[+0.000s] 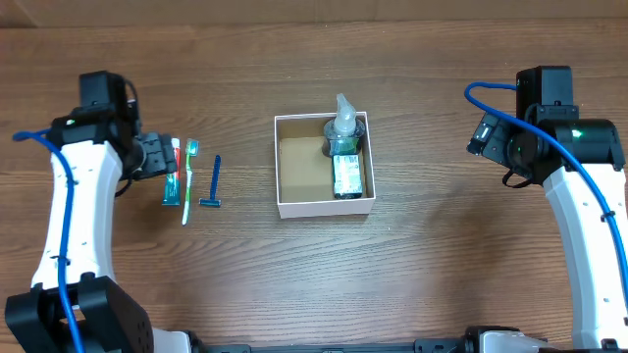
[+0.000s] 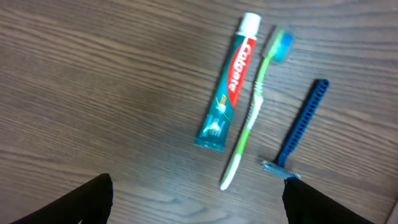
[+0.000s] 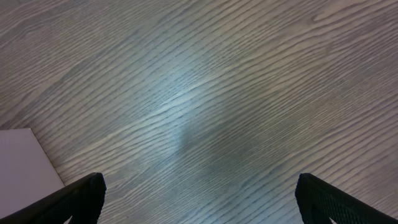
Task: Pack container
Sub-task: 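Move the left gripper over the Colgate toothpaste tube and grasp it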
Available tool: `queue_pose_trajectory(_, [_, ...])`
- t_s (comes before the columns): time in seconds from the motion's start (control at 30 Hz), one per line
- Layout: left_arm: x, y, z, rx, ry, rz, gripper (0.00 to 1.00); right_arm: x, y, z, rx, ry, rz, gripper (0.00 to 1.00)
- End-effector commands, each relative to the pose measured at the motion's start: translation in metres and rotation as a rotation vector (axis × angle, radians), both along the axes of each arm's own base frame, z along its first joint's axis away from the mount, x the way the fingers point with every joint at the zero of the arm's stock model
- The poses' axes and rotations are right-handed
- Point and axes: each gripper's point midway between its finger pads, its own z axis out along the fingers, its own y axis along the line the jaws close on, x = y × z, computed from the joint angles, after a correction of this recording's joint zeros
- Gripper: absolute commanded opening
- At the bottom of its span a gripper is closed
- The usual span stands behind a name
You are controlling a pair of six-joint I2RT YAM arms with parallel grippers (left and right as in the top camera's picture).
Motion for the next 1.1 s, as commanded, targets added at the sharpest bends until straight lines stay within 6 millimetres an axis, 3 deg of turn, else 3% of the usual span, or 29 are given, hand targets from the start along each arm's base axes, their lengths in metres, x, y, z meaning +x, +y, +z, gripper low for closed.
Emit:
queue_pose_trajectory(0.0, [0.000,-0.003,-0.017,-0.045,-0.002,-0.040,0.84,0.002,-0.003,0.004,-0.012,-0.014,-0.007,1.00])
queue_pose_trajectory(0.17, [0.008,-0.004,-0.046,-0.038,-0.052,-0.092,0.79,0.002,-0.003,0.004,-0.012,-0.014,-0.007,1.00])
queue_pose_trajectory(0.27, [0.009,-0.009,-0.060,-0.057,-0.071,-0.114,0.70,0.002,-0.003,0.004,-0.012,-0.013,-0.007,1.00])
queue_pose_trajectory(0.4, [0.010,-0.009,-0.076,-0.041,-0.101,-0.137,0.70,0.002,-0.003,0.004,-0.012,-0.014,-0.007,1.00])
queue_pose_trajectory(0.83, [0.027,-0.006,-0.096,0.017,-0.192,-0.217,0.68,0.002,-0.003,0.004,-0.012,-0.014,-0.007,1.00])
queue_pose_trajectory(1.07, [0.040,-0.006,-0.111,0.031,-0.204,-0.249,0.60,0.002,-0.003,0.004,-0.012,-0.014,-0.007,1.00])
